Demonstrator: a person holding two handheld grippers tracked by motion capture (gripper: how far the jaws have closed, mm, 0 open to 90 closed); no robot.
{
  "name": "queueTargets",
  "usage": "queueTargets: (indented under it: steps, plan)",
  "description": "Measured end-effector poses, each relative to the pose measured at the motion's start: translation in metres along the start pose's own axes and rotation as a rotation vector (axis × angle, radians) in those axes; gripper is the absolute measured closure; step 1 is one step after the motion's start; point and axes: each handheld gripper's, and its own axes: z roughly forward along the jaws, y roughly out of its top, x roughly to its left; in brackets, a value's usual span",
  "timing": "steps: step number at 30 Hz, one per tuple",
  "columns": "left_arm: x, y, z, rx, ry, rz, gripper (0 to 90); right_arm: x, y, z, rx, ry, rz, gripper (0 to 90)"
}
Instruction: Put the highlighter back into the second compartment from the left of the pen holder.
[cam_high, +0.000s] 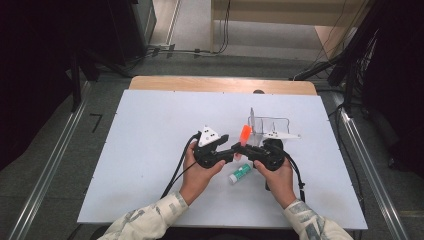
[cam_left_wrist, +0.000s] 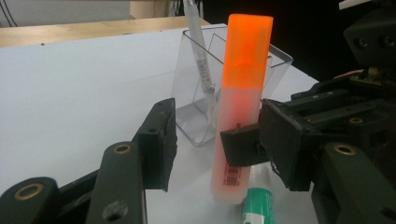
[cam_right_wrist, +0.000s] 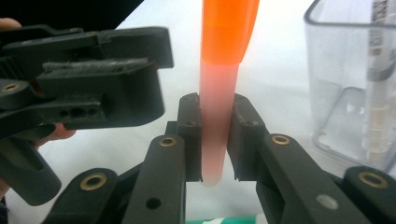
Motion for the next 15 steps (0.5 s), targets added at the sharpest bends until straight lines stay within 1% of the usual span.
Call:
queueTargets:
  steps: [5,8,15]
  plan:
    - [0.003,-0.001,-0.004,0.007,0.003,0.001,47.2,0.0,0.001,-0.003,-0.008,-0.011,-0.012,74.7]
    - [0.006,-0.003,-0.006,0.025,0.004,0.001,44.1,-0.001,0.002,-0.005,-0.014,-0.014,-0.014,74.7]
    - [0.015,-0.006,-0.01,0.052,0.047,0.01,42.2,-0.001,0.004,-0.011,-0.03,-0.022,-0.021,74.7]
